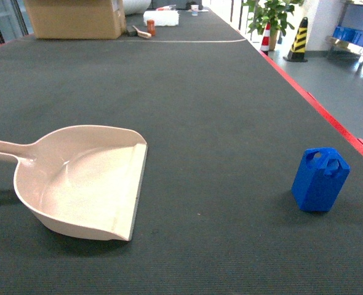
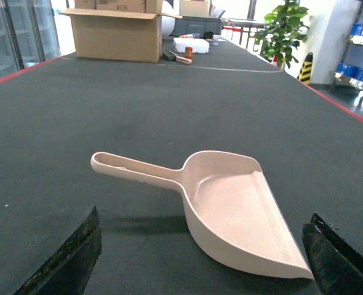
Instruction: Place part in tray to right shelf
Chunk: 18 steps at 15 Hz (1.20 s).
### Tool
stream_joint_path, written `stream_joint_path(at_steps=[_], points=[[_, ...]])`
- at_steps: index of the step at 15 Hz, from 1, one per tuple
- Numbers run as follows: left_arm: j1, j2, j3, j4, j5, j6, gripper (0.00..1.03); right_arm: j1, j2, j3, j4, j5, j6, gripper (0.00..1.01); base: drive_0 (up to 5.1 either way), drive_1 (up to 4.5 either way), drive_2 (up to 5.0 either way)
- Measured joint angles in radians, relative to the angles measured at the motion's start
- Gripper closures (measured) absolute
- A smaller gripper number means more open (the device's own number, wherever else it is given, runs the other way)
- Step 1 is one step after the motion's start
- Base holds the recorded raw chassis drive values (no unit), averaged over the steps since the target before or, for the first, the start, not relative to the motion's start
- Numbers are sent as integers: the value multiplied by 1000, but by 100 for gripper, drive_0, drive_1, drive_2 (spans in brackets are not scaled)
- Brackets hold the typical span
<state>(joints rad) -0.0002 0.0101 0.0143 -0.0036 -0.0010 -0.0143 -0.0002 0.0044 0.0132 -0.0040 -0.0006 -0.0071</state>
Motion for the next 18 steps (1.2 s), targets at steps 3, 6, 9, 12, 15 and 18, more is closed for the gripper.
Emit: stream_joint_path(at_steps=[3, 6, 9, 12, 15, 18], points=[[0, 0, 0, 0, 0, 0, 5, 0, 0, 0, 0, 0, 0, 3, 0, 0, 0], [0, 0, 0, 0, 0, 0, 5, 0, 0, 0, 0, 0, 0, 3, 0, 0, 0], [0, 0, 0, 0, 0, 0, 5, 0, 0, 0, 0, 0, 0, 3, 0, 0, 0], [0, 0, 0, 0, 0, 0, 5, 0, 0, 0, 0, 0, 0, 3, 0, 0, 0], [0, 0, 0, 0, 0, 0, 5, 0, 0, 0, 0, 0, 0, 3, 0, 0, 0], [-61, 51, 33, -110, -140, -25, 5, 0, 0, 0, 0, 0, 0, 3, 0, 0, 0]])
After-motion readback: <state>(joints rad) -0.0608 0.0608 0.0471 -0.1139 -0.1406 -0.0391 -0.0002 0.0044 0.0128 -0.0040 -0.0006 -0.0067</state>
